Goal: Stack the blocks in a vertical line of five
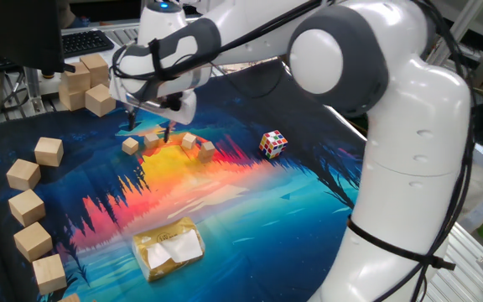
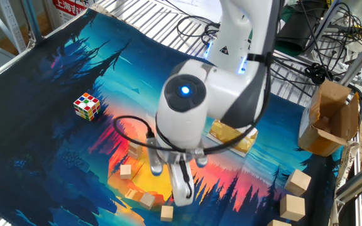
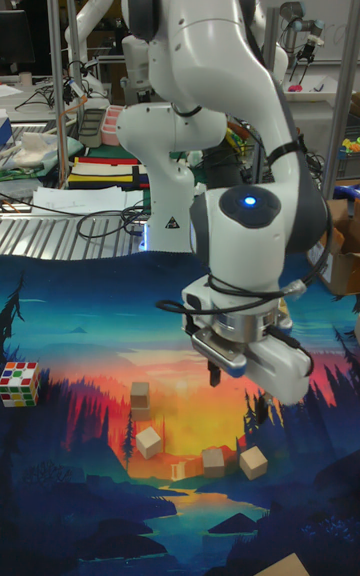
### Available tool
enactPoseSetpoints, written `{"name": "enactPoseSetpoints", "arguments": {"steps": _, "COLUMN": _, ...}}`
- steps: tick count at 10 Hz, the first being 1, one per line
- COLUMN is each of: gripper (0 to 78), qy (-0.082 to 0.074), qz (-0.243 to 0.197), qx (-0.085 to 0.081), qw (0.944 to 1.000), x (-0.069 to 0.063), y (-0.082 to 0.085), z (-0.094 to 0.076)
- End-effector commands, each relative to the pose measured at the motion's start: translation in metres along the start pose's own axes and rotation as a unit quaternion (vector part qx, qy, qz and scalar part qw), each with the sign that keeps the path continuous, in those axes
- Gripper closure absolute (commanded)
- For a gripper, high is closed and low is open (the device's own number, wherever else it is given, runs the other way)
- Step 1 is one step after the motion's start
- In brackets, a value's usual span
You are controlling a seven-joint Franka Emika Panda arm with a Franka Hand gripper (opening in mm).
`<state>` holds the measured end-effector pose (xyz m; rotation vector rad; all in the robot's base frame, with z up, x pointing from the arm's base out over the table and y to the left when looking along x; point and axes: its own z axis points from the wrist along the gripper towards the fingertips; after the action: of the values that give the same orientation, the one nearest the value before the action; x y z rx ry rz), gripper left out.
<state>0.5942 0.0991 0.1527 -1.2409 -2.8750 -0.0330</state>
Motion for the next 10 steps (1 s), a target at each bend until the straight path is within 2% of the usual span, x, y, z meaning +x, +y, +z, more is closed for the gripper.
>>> {"name": "enactPoseSetpoints", "arguments": {"steps": 1, "gripper": 0.1, "qy": -0.004, "qz": 0.016, "qx": -0.009, "qw": 0.9998, "x": -0.002, "y": 0.016, "z": 0.013}}
{"name": "enactPoseSetpoints", "arguments": {"steps": 8, "gripper": 0.1, "qy": -0.012, "qz": 0.041, "qx": -0.021, "qw": 0.9989, "x": -0.009, "y": 0.031, "z": 0.032}}
{"name": "enactPoseSetpoints", "arguments": {"steps": 10, "gripper": 0.1, "qy": -0.021, "qz": 0.05, "qx": -0.024, "qw": 0.9983, "x": -0.006, "y": 0.038, "z": 0.042}}
